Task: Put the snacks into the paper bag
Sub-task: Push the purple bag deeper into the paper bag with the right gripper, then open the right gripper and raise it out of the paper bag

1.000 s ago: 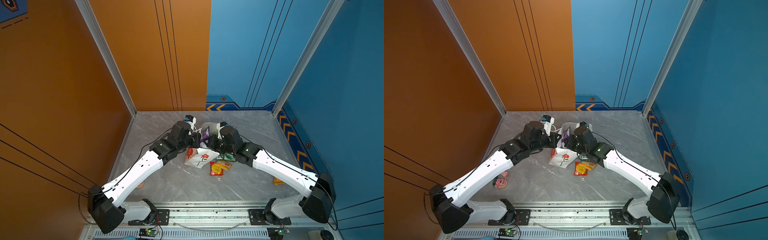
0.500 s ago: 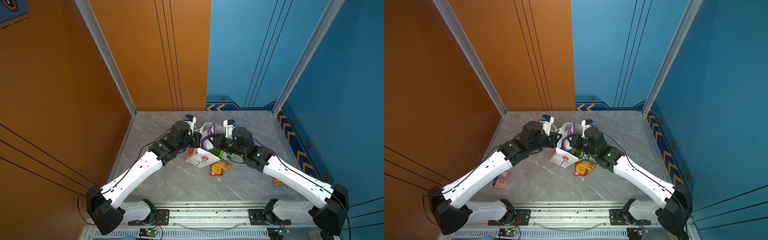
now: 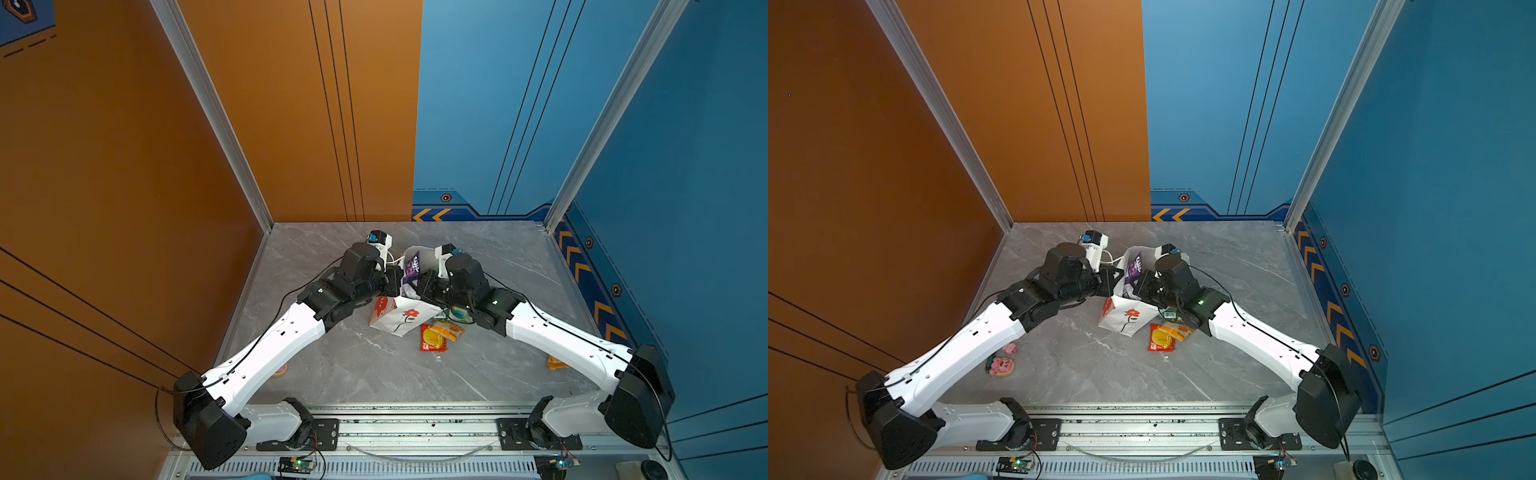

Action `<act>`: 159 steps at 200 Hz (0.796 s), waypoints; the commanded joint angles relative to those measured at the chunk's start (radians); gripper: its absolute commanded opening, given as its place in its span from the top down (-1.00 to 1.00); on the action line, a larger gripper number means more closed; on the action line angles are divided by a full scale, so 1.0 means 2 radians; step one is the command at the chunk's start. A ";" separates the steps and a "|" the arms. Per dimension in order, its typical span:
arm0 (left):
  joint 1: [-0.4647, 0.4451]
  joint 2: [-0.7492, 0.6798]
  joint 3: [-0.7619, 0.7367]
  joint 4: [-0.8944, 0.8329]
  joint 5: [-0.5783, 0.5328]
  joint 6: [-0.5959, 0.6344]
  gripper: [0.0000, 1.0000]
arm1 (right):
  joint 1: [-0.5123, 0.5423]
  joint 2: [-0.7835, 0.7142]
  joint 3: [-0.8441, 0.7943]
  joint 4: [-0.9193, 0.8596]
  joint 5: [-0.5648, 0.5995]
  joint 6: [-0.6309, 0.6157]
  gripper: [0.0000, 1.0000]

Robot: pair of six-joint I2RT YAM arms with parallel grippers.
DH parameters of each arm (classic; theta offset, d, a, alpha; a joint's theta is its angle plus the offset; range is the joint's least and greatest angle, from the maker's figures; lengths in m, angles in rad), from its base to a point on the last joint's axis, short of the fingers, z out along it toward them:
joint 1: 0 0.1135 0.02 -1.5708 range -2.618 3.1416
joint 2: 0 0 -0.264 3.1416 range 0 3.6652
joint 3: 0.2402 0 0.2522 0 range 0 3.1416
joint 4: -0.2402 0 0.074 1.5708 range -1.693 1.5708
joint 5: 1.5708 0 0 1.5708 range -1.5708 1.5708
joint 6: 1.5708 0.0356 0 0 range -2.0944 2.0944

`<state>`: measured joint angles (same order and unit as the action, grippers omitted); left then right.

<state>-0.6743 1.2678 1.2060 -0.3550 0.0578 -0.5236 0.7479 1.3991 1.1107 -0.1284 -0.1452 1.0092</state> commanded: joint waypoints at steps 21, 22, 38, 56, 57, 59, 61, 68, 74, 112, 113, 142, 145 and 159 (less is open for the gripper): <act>-0.002 -0.016 0.009 0.067 0.023 0.002 1.00 | 0.007 0.013 0.020 -0.106 0.024 0.000 0.93; -0.002 -0.015 0.009 0.067 0.023 0.002 1.00 | 0.008 0.013 0.020 -0.105 0.024 0.000 0.93; -0.001 -0.014 0.010 0.066 0.023 0.001 1.00 | 0.008 0.018 0.023 -0.099 0.017 0.003 0.82; -0.001 -0.014 0.011 0.066 0.023 0.002 1.00 | 0.002 0.022 0.031 -0.109 0.016 0.003 0.71; -0.002 -0.014 0.011 0.066 0.023 0.002 1.00 | 0.003 0.022 0.031 -0.110 0.017 0.003 0.71; -0.002 -0.015 0.011 0.065 0.022 0.002 1.00 | 0.002 0.022 0.032 -0.112 0.018 0.003 0.71; -0.002 -0.015 0.011 0.065 0.021 0.002 1.00 | 0.001 0.022 0.033 -0.113 0.020 0.003 0.71; -0.001 -0.016 0.010 0.063 0.018 0.001 1.00 | -0.002 0.018 0.035 -0.120 0.026 0.000 0.71; -0.002 -0.018 0.011 0.060 0.012 0.001 1.00 | -0.005 0.014 0.037 -0.128 0.035 -0.003 0.70; 0.004 -0.026 0.006 0.050 -0.009 0.000 1.00 | -0.044 -0.014 0.032 -0.173 0.076 -0.021 0.69; 0.004 -0.026 0.006 0.050 -0.009 0.000 1.00 | -0.045 -0.014 0.032 -0.173 0.076 -0.022 0.69; 0.004 -0.025 0.005 0.053 -0.007 -0.002 1.00 | -0.052 -0.016 0.035 -0.188 0.083 -0.032 0.69; 0.004 -0.024 0.006 0.053 -0.006 -0.002 1.00 | -0.052 -0.015 0.036 -0.189 0.084 -0.033 0.70; 0.005 -0.025 0.006 0.054 -0.006 -0.002 1.00 | -0.052 -0.008 0.041 -0.197 0.084 -0.038 0.65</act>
<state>-0.6743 1.2652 1.2060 -0.3485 0.0532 -0.5240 0.6476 1.3876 1.1725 -0.4248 -0.0360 0.9825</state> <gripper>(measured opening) 0.044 0.158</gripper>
